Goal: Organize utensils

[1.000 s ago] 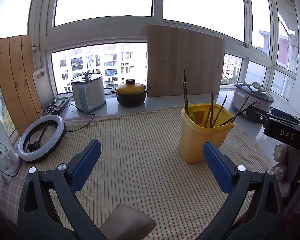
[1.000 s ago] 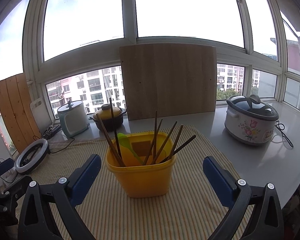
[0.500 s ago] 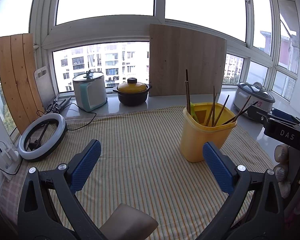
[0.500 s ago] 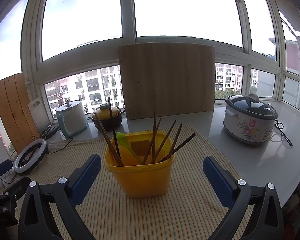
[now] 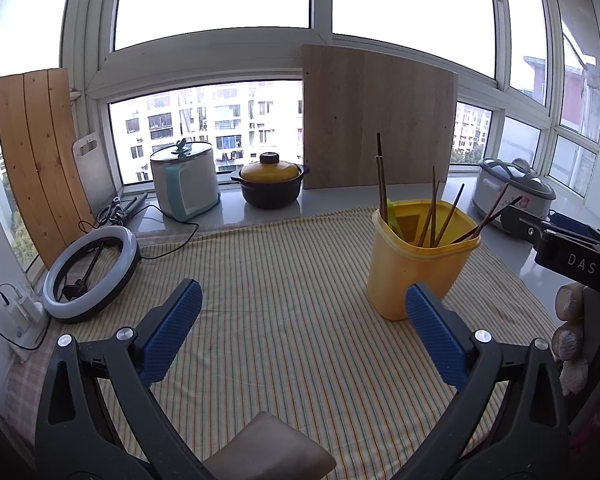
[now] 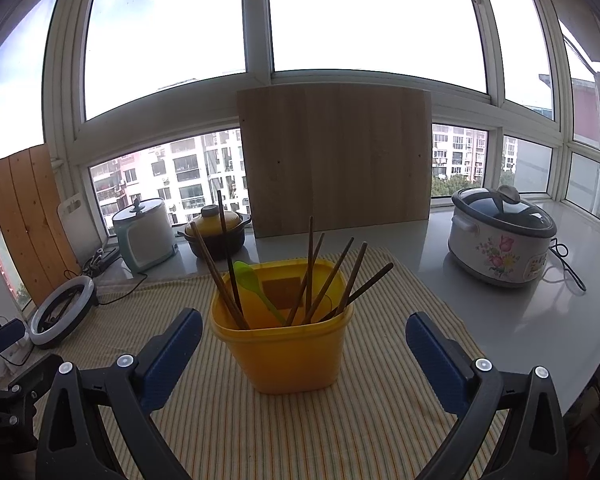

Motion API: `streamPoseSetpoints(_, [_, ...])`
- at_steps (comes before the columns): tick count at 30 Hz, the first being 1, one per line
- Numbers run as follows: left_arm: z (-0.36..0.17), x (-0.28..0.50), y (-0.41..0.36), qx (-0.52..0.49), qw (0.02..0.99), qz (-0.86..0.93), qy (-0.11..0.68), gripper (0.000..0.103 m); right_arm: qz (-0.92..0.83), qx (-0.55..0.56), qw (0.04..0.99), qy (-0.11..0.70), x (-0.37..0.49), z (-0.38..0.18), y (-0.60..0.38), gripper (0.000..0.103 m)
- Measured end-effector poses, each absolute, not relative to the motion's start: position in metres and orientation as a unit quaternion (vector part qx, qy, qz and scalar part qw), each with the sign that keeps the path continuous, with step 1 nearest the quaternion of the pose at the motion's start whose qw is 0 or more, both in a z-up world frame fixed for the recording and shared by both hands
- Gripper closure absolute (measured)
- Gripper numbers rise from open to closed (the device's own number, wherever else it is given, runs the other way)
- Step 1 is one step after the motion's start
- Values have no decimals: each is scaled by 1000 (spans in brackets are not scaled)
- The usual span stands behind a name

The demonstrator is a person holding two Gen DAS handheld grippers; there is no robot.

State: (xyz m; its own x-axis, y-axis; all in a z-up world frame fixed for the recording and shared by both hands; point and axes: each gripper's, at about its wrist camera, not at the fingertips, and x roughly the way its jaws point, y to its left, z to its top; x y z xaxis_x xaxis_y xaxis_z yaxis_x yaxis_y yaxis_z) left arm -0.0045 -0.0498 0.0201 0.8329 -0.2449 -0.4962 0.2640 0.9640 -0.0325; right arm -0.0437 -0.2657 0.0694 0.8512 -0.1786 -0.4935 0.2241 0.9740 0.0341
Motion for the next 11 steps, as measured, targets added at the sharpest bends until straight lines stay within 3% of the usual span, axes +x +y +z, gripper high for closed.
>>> streamPoseSetpoints(11, [19,-4,-51,26,958,-134,251,0,-106,47,960,257,-43,66,-265,0])
